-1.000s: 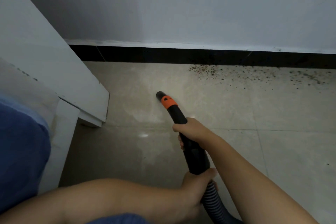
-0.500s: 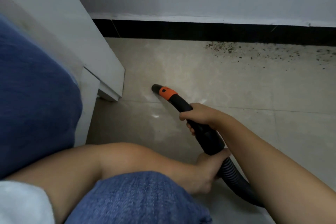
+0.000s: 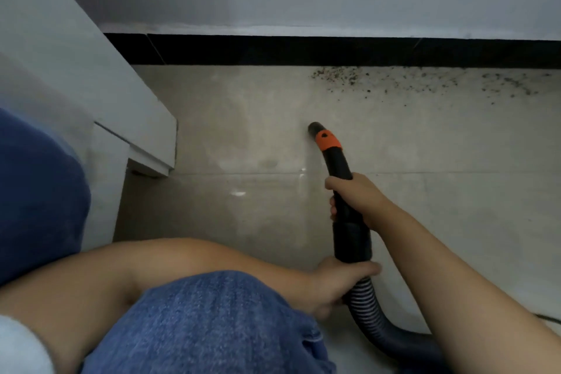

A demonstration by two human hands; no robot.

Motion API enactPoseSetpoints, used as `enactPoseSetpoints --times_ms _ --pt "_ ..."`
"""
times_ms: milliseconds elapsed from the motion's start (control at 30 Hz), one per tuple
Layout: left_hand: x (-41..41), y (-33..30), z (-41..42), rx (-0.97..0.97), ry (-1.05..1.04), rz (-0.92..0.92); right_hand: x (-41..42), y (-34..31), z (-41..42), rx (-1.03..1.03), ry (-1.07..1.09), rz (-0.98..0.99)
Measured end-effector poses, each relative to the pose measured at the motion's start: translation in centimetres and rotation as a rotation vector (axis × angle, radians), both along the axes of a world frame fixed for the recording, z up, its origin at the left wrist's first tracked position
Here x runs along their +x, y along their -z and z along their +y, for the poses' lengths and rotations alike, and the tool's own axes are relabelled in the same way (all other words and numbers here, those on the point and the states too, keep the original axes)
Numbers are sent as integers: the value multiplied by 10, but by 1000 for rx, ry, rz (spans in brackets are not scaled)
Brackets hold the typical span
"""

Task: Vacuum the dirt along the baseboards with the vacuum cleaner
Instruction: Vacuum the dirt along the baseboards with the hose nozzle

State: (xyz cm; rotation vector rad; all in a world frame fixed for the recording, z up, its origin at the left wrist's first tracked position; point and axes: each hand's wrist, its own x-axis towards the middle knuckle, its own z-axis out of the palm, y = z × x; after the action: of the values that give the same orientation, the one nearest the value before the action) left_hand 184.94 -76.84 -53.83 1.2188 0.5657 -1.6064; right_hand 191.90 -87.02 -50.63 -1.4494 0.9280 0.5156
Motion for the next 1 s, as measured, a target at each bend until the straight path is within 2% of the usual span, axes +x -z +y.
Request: enactPoseSetpoints --times_ms 33,67,133,233,300,500,733,867,1000 --pt "-8 -12 6 38 71 -103 -3 1 -1 -7 37 -9" --pt "-7 -20 7 -16 -9 -129 -3 2 1 -12 62 -19" --pt "0 -18 14 69 -76 -220 0 3 10 -6 75 -35" --pt "-8 -21 14 72 -131 -220 4 4 21 14 53 -38" --pt "-5 -18 15 58 -141 -229 0 2 16 -1 121 -34" --pt "-13 -39 12 -23 127 -369 -41 -8 -20 58 497 22" --pt "-12 -68 19 -16 285 -164 -64 -22 -11 161 546 59" --pt "-36 -73 6 -25 361 -119 -98 -25 -25 152 646 102" --pt "-55 -70 -4 -55 354 -105 -119 -27 -37 151 686 99"
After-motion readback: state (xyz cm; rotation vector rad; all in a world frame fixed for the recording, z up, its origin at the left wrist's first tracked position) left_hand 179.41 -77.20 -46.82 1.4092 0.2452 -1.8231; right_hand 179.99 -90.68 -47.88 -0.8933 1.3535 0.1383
